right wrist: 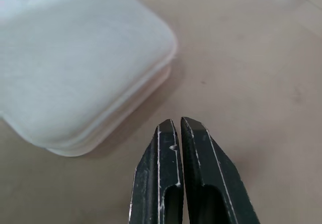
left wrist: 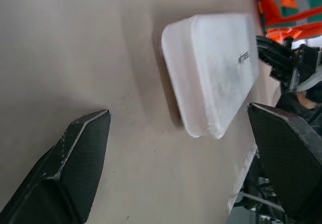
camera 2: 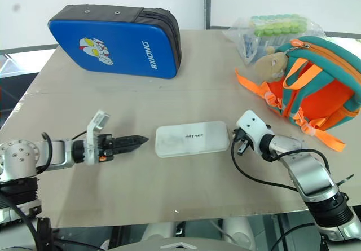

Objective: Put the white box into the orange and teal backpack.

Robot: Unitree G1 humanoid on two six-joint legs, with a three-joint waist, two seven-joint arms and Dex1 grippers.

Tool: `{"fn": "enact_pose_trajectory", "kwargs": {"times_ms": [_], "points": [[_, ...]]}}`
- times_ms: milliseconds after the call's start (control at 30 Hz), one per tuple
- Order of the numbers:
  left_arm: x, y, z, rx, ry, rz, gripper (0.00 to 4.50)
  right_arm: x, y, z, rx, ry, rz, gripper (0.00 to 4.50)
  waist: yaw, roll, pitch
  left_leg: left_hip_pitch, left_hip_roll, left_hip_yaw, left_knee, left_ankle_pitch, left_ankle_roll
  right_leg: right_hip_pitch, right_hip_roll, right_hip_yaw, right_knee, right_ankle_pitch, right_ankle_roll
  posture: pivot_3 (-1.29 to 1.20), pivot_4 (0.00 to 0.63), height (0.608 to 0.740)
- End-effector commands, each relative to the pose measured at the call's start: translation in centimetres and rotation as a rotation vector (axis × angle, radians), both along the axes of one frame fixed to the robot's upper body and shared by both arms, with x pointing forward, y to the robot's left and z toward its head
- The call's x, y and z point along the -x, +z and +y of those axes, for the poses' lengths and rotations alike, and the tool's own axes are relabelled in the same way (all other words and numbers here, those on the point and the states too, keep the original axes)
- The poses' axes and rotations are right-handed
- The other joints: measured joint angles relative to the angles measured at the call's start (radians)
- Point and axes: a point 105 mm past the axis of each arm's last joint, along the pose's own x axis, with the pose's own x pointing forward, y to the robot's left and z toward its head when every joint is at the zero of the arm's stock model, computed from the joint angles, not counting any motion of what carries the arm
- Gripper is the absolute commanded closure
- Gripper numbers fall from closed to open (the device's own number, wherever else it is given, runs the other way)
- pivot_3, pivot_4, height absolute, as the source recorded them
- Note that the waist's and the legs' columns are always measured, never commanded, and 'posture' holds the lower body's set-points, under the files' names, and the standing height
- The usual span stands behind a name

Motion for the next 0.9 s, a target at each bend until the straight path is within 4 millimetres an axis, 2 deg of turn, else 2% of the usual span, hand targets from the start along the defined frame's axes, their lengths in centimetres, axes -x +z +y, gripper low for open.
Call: {"fn": "enact_pose_trajectory", "kwargs": {"times_ms": [33,233,367,433,467,567,633,767,800,833,900], "points": [[0.6,-2.3,-2.2,-0.008,-0.066,0.091,0.09,0.2,0.0,0.9,0.036,0.063,-0.013,4.50,0.007,0.000,0.000,0.000,0.000,0.000,0.000,0.000,0.000,0.000,0.000,0.000,0.000,0.000,0.000,0.00,0.150,0.740],[-0.5,-2.2,-6.5,0.117,-0.132,0.077,0.09,0.4,-0.3,3.8,0.017,0.155,0.001,4.50,0.022,0.000,-0.002,0.000,-0.002,0.001,0.004,0.000,0.000,0.003,-0.002,0.000,0.000,-0.002,-0.004,0.00,0.150,0.740],[-0.6,-2.1,-7.6,0.166,-0.144,0.078,0.09,0.2,-0.6,4.4,-0.018,0.152,0.012,4.50,0.024,0.000,-0.002,0.000,-0.002,0.000,0.006,0.000,0.000,0.003,-0.002,0.000,0.001,-0.002,-0.004,0.00,0.150,0.740],[-0.6,-2.1,-7.7,0.193,-0.131,0.079,0.58,0.0,-0.6,4.1,-0.029,0.130,0.012,4.50,0.023,0.000,-0.002,0.000,-0.002,0.000,0.006,0.000,0.000,0.003,-0.002,0.000,0.001,-0.002,-0.004,0.00,0.150,0.740],[-0.6,-2.0,-7.7,0.210,-0.126,0.079,0.65,-0.1,-0.6,3.9,-0.034,0.121,0.011,4.50,0.023,0.000,-0.002,0.000,-0.002,0.000,0.006,0.000,0.000,0.003,-0.002,-0.001,0.001,-0.002,-0.004,0.00,0.150,0.740],[-0.8,-2.2,-7.5,0.240,-0.083,0.080,1.78,-0.2,-0.2,2.8,-0.055,0.076,-0.009,4.50,0.024,0.000,-0.002,0.000,-0.002,0.000,0.006,0.000,0.000,0.003,-0.002,0.000,0.001,-0.002,-0.004,0.00,0.150,0.740],[-0.8,-2.1,-7.5,0.259,-0.070,0.077,2.10,-0.2,0.0,2.4,-0.062,0.056,-0.020,4.50,0.024,-0.001,-0.002,-0.001,-0.002,0.000,0.006,0.000,0.000,0.003,-0.002,-0.001,0.001,-0.002,-0.004,0.00,0.150,0.740],[-0.8,-1.9,-7.4,0.286,-0.035,0.055,3.37,0.1,1.8,0.6,-0.169,-0.024,-0.056,4.50,0.025,-0.001,-0.002,-0.001,-0.002,0.000,0.006,0.000,0.000,0.003,-0.002,-0.002,0.001,-0.002,-0.004,0.00,0.150,0.740],[-0.7,-1.2,-7.4,0.307,-0.037,0.023,3.40,0.3,3.1,-0.4,-0.238,-0.070,-0.078,4.50,0.025,-0.001,-0.002,-0.001,-0.002,0.000,0.006,0.000,0.000,0.003,-0.002,-0.001,0.001,-0.002,-0.004,0.00,0.150,0.740],[-0.8,-0.4,-7.5,0.324,-0.033,-0.021,3.41,0.9,4.3,-1.6,-0.312,-0.118,-0.086,4.25,0.025,-0.001,-0.002,-0.001,-0.002,0.000,0.006,0.000,0.000,0.003,-0.002,-0.001,0.001,-0.002,-0.004,0.00,0.150,0.740],[-0.9,1.2,-7.5,0.342,-0.028,-0.108,3.41,2.7,6.4,-3.7,-0.351,-0.155,-0.126,3.57,0.029,0.000,-0.001,-0.002,-0.002,-0.001,0.006,0.000,0.000,0.003,-0.002,-0.002,0.001,-0.002,-0.004,0.00,0.150,0.740]]}}
